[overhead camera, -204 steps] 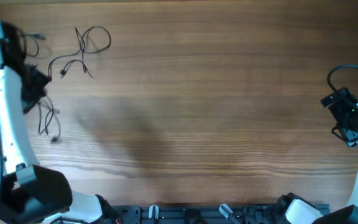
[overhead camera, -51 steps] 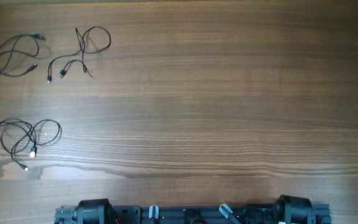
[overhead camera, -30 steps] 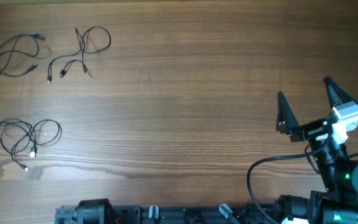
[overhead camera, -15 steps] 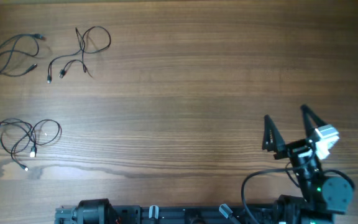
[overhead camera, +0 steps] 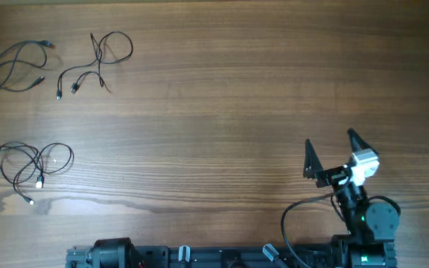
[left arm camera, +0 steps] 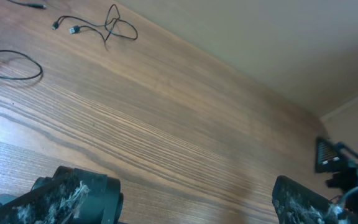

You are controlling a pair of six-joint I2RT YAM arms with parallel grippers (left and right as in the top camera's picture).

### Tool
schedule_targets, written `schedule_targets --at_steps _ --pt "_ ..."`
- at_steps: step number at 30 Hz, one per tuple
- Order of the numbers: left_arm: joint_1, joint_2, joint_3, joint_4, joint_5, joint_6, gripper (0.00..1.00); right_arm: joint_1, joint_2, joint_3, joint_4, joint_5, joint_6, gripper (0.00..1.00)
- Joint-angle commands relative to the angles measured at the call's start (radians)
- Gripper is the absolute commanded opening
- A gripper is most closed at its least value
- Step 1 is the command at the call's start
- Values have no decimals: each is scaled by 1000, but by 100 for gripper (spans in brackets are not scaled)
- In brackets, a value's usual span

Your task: Untangle cables

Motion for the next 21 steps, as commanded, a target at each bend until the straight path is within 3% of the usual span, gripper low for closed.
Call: schedule_targets --at_steps 1,21 --pt "2 -8 2 0 12 5 100 4 -13 -1 -29 64 -22 100" --pt "2 -8 2 0 12 5 100 4 -29 -1 -28 66 -32 100"
